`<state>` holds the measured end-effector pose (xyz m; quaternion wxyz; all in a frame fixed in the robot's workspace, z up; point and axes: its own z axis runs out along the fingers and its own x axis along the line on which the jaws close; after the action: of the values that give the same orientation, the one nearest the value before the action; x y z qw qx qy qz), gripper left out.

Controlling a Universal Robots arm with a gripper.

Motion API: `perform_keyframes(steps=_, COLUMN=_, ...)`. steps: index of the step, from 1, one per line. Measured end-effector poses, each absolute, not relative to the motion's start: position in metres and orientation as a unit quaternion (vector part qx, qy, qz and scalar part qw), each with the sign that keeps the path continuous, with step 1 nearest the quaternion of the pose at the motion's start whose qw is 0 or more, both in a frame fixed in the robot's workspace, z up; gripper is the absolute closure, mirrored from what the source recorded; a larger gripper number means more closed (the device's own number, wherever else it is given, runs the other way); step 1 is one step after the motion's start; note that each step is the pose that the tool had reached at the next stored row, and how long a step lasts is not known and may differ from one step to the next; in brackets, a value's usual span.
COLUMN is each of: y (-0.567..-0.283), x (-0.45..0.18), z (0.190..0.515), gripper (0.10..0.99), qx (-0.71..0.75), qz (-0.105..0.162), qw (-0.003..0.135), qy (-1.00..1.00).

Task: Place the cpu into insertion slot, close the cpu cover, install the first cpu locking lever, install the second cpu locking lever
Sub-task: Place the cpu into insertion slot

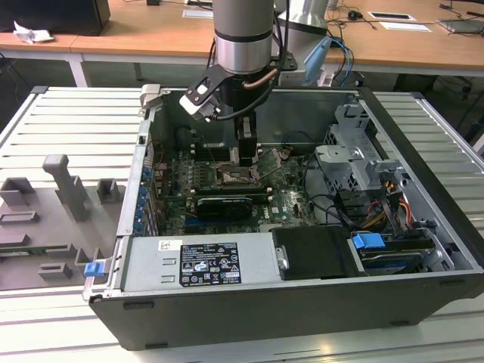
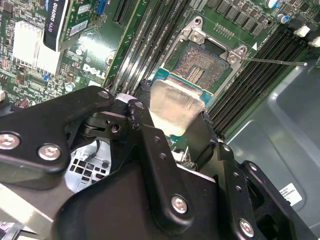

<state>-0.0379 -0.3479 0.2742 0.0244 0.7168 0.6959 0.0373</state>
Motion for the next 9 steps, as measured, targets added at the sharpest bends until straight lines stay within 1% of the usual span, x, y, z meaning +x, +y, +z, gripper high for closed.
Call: perform_keyframes(steps=9, y=-0.3434, x=-0.0379, z=0.2639, gripper=0.557, qx=0.722, qz=0.037, qw=0.025, qy=0.691)
